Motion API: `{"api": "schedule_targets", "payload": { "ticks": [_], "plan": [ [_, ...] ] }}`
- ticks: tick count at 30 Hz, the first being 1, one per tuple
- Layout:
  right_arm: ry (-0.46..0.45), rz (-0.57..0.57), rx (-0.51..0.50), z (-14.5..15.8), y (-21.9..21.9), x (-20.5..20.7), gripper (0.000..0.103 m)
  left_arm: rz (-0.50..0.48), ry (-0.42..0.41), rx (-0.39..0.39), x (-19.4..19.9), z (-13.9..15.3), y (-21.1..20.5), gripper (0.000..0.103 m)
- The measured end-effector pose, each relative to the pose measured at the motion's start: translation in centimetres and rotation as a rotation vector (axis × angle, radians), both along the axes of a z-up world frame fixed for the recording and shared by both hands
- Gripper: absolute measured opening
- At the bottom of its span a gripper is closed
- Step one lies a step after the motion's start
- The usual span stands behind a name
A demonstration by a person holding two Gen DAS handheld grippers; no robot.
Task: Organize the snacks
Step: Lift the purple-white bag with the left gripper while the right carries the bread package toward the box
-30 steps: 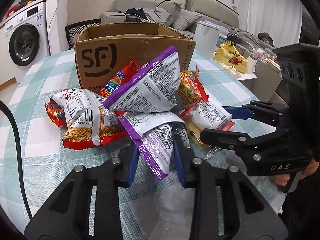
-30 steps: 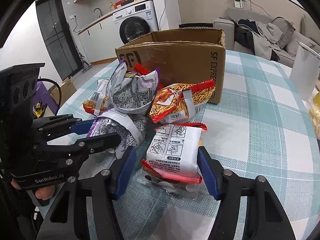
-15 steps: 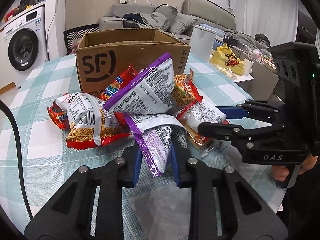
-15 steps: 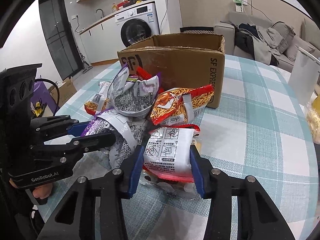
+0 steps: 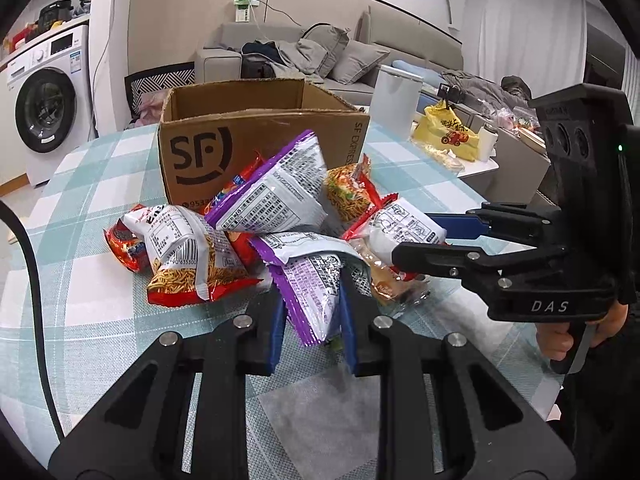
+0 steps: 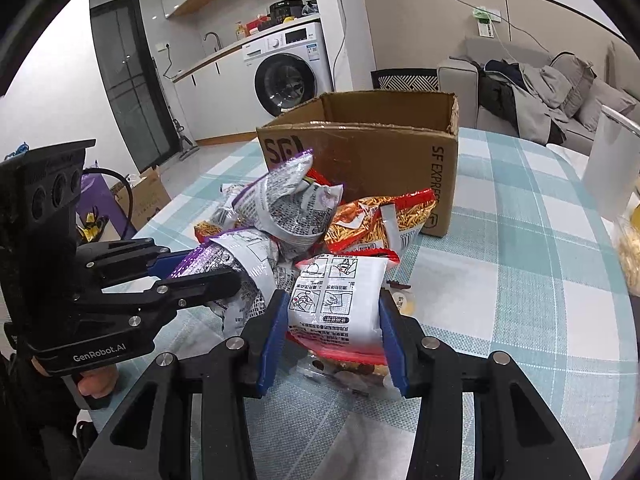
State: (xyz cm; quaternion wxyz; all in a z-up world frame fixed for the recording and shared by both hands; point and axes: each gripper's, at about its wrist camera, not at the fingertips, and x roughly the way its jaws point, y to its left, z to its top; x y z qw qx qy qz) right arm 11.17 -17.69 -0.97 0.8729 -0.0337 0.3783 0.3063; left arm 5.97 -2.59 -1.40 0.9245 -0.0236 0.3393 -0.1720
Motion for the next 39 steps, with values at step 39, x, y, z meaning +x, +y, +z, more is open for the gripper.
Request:
{"api": "schedule_targets", "payload": {
  "ticks": [39],
  "plan": [
    [-0.129,-0.049,0.144,6.0,-1.7,-0.8,0.045,0.081,-0.159,-0.038,-2.1,7.6,1.6,0.019]
  ]
}}
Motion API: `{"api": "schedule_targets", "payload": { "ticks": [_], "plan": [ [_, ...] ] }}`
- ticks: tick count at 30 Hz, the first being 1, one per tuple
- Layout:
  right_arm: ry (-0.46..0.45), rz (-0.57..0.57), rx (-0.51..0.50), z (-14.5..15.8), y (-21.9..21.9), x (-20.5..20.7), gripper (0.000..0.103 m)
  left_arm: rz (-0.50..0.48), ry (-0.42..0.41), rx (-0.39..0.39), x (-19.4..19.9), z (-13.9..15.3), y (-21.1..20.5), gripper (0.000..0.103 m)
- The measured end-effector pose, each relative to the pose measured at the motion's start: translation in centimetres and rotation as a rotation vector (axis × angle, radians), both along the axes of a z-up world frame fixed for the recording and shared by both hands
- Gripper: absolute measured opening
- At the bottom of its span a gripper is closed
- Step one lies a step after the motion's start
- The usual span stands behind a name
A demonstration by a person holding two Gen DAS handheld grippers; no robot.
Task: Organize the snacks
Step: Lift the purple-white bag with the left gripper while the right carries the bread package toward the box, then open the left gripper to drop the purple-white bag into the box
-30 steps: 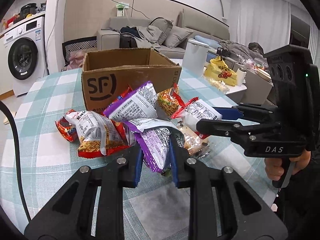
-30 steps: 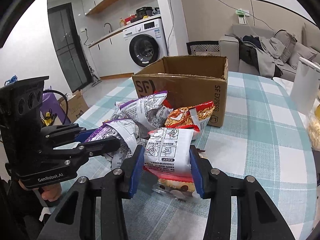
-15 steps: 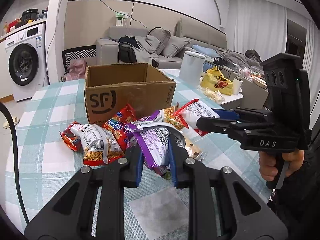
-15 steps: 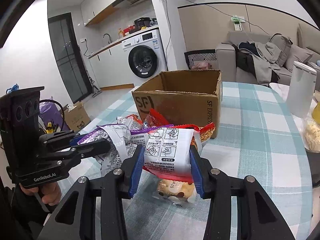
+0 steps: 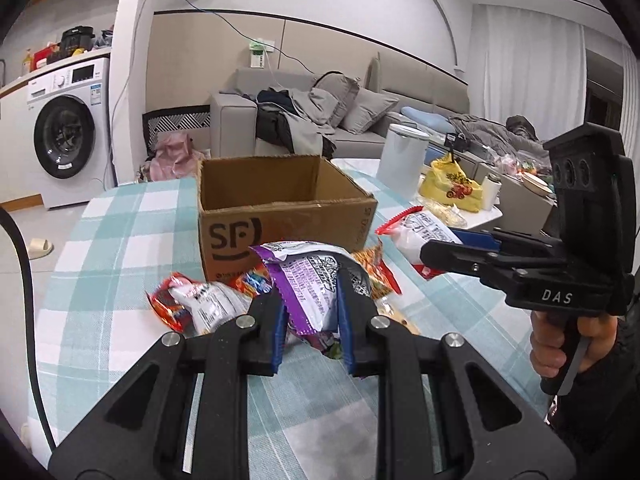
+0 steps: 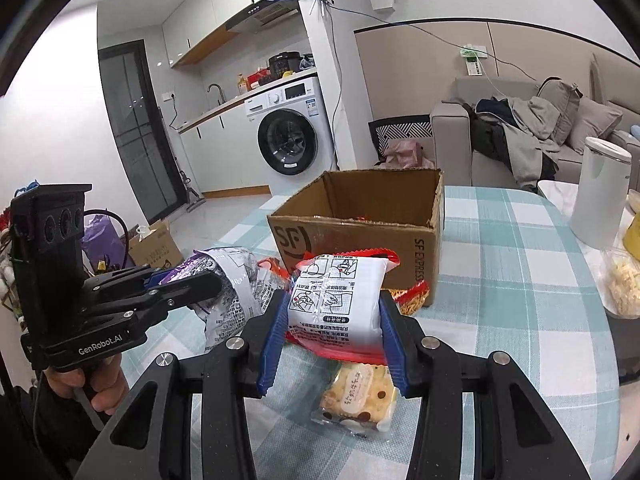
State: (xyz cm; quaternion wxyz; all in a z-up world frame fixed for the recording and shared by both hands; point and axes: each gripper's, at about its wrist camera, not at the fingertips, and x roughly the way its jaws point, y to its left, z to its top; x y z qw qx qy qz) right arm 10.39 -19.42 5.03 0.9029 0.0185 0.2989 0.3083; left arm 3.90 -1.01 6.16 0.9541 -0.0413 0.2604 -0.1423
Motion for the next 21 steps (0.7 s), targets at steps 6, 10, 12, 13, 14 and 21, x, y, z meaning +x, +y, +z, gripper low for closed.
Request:
{"api": "schedule_targets", "payload": {
  "ticks": [6,10,12,13,14,21],
  "plan": [
    [-0.008,-0.003,0.016,0.9,0.3,0.9,0.045,0.023,-0.033,0.019,0.9,1.4,-0.1,0.019],
    [-0.012,-0.006,0.019,1.5,0.5,1.5,0.045,0.038,-0.049,0.027,1.7,2.2,-0.1,0.019],
    [-0.014,-0.007,0.023,1.8,0.6,1.7,0.045,0.048,-0.052,0.029,2.2,2.5,0.0,0.019],
    [-0.016,-0.007,0.024,1.9,0.6,1.8,0.045,0.052,-0.053,0.029,2.6,2.6,0.0,0.019],
    [-0.018,-0.007,0.022,2.1,0.7,1.9,0.045,0.057,-0.054,0.033,2.9,2.7,0.1,0.019],
    [-0.030,-0.008,0.024,2.9,1.3,2.7,0.045,0.083,-0.047,0.045,5.6,2.9,0.3,0.019]
  ]
}}
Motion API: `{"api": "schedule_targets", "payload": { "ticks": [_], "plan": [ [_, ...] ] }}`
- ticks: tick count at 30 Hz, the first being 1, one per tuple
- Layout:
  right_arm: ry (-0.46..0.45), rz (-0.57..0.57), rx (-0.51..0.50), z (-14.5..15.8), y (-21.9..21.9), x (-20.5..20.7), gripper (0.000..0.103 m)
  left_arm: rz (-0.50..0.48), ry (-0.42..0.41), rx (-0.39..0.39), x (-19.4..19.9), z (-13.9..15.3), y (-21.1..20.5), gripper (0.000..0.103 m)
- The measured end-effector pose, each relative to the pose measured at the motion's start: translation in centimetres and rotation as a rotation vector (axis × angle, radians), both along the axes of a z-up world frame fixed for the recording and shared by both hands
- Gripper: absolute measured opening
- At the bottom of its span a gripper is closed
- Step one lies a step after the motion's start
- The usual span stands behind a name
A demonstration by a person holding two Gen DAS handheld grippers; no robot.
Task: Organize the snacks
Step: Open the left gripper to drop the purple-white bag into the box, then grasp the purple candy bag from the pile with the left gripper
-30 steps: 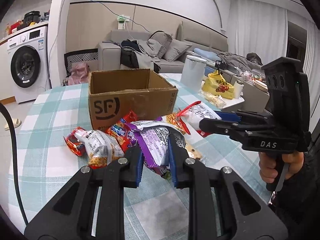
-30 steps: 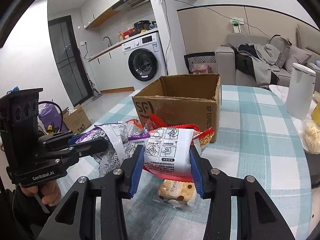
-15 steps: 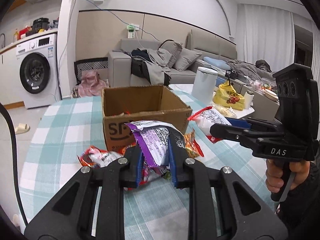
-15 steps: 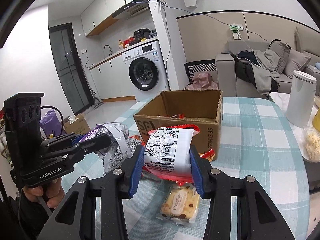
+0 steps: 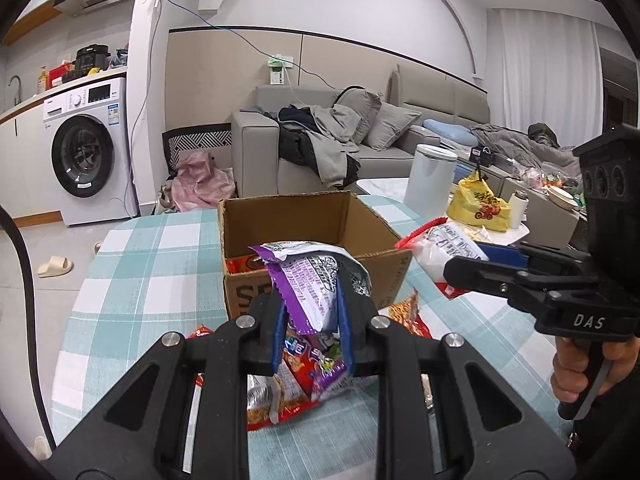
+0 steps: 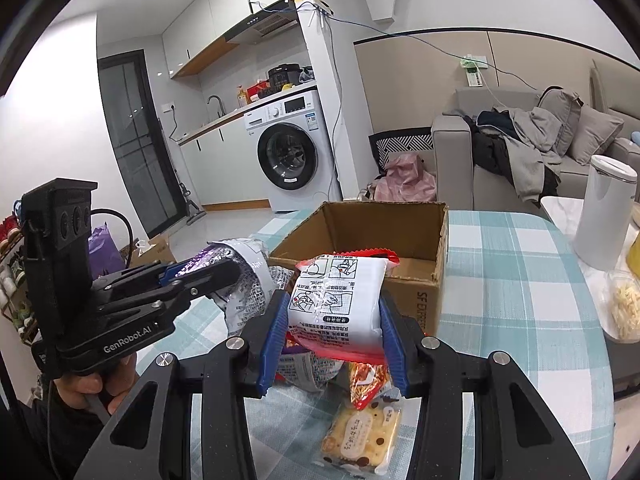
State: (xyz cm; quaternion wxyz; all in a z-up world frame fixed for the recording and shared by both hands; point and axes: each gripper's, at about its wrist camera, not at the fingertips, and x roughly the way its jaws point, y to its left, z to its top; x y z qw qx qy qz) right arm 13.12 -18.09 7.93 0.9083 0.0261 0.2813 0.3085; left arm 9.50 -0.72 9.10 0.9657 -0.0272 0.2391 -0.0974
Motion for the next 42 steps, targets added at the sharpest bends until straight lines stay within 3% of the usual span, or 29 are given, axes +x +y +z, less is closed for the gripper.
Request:
{"api": "schedule_targets", "payload": {
  "ticks": [10,19,22,26,27,37,42],
  "plan": [
    [0.018,-0.014,0.023,0.6,0.4,2.3,0.045,0.017,-0.006,-0.001,3.1,0.6,0.4,0.013],
    [0.041,-0.021,0.013,-0.4,0.2,2.6,0.045,-0.017,0.109,-0.028,3.1,-2.4,2.0,0.015],
    [0.041,-0.023,0.008,-0.6,-0.1,2.3,0.045,-0.047,0.158,-0.058,2.2,-3.6,2.6,0.038],
    [0.035,-0.027,0.016,-0.8,-0.4,1.6,0.045,-0.061,0.149,-0.055,0.0,-4.8,2.3,0.077],
    [0.036,-0.026,0.020,-0.9,-0.4,1.4,0.045,-0.061,0.146,-0.045,-0.6,-5.1,2.1,0.079],
    [0.030,-0.020,0.058,-0.2,-0.5,0.5,0.045,-0.056,0.246,0.020,-2.3,-9.2,0.4,0.079],
    [0.028,-0.018,0.064,-0.1,-0.5,0.3,0.045,-0.078,0.305,0.033,-1.6,-11.0,-0.3,0.059]
  ]
}}
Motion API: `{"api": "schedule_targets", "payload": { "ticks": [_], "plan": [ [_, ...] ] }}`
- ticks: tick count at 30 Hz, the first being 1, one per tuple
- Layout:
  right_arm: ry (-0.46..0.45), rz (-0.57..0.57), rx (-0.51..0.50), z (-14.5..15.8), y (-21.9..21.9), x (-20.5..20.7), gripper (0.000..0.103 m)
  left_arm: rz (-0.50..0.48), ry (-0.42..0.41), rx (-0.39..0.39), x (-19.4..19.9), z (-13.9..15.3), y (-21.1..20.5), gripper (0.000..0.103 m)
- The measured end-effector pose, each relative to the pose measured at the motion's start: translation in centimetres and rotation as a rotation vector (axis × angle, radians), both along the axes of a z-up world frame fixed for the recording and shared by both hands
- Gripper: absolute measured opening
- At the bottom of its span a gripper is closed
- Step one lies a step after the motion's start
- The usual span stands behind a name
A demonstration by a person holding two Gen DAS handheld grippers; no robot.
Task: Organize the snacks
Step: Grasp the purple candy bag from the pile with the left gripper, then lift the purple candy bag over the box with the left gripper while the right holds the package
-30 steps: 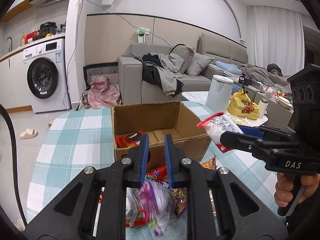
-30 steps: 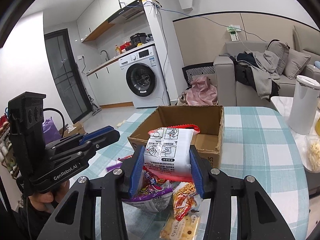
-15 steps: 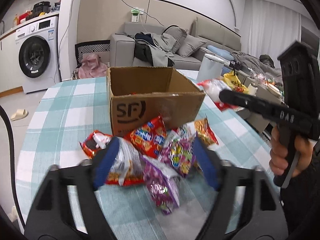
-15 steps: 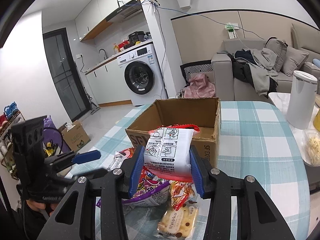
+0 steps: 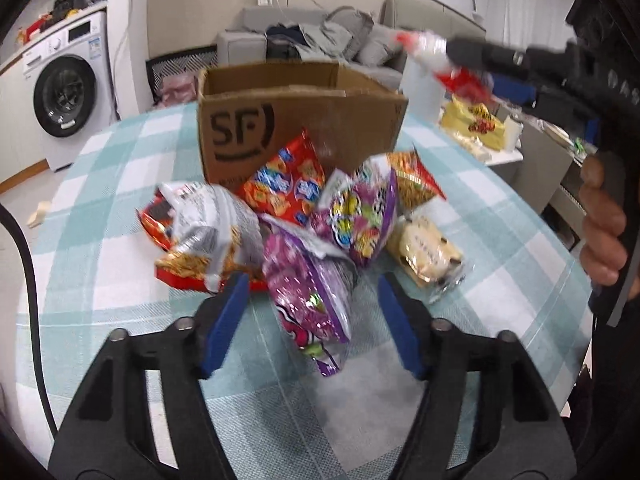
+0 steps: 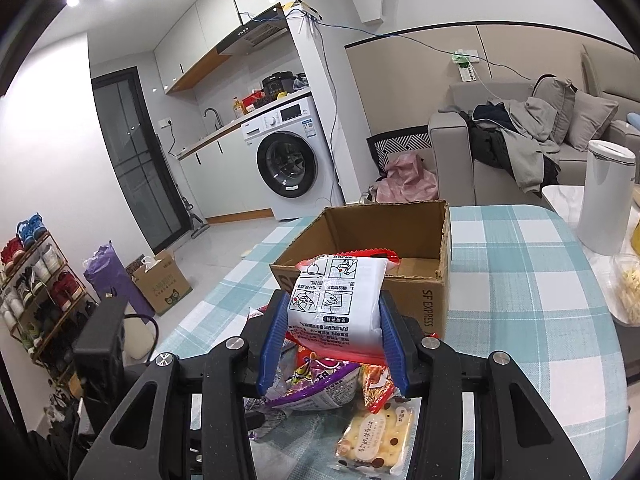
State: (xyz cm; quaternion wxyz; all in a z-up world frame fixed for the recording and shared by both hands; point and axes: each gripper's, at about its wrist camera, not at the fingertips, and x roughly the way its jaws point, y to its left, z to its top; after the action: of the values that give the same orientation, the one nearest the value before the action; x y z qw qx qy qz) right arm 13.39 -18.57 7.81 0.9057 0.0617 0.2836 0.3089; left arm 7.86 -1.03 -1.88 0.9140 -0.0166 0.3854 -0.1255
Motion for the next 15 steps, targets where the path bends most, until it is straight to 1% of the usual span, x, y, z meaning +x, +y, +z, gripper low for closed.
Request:
{"api": "schedule_targets", "payload": {
  "ticks": [5,7,9,10,12,15],
  "plan": [
    [0.012,0.004,-0.007,-0.5,0.4,0.1,0.045,0.008,0.057,-0.021,1.2,-1.8,-0.2,0.055],
    [0.016,0.008,-0.014,-0.7,0.7,0.3,0.045,0.016,0.071,-0.048,1.7,-2.3,0.1,0.051],
    [0.018,0.015,-0.022,-0.9,1.0,0.3,0.045,0.011,0.072,-0.075,1.9,-2.6,0.2,0.035],
    [0.019,0.018,-0.025,-0.9,1.1,0.3,0.045,0.012,0.066,-0.070,1.9,-2.7,0.2,0.031],
    [0.021,0.021,-0.025,-1.1,1.2,0.3,0.045,0.012,0.050,-0.071,1.7,-2.6,0.4,0.028],
    [0.019,0.020,-0.023,-1.0,1.2,0.3,0.045,0.006,0.024,-0.098,1.3,-2.0,0.8,0.028]
  ]
}}
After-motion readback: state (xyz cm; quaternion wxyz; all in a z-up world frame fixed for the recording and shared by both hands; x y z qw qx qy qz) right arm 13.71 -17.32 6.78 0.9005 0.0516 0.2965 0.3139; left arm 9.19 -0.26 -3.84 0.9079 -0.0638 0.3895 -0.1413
